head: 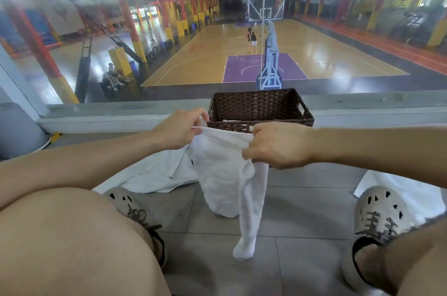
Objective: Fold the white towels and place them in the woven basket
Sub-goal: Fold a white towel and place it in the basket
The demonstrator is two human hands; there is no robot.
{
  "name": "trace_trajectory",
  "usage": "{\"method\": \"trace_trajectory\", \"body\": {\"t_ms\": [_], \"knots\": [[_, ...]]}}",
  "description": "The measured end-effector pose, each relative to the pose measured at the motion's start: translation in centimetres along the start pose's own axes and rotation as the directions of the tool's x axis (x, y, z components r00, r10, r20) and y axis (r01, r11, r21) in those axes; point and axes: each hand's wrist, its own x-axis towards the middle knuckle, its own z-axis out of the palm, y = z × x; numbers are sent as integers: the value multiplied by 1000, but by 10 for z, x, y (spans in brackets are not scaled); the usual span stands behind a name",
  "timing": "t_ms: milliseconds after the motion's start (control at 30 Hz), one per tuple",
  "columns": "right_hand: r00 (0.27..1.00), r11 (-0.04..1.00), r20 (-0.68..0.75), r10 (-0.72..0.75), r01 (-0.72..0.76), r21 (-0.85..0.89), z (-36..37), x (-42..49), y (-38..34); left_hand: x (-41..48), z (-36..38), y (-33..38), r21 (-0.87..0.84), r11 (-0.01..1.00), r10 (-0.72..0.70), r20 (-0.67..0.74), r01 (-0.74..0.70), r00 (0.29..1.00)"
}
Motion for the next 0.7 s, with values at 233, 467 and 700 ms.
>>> {"method": "trace_trajectory", "body": {"t_ms": [233, 467, 700], "knots": [[864, 860, 125, 488, -500, 99, -13, -3, 27, 8, -13, 33, -210, 966, 134, -89, -150, 987], [667, 605, 115, 736, -725, 328, -14, 12, 33, 13, -19, 55, -240, 966, 61, -143, -94, 988], [568, 505, 33, 822, -754, 420, -21, 13, 26, 13, -14, 63, -223, 972, 54, -118, -80, 992]]}}
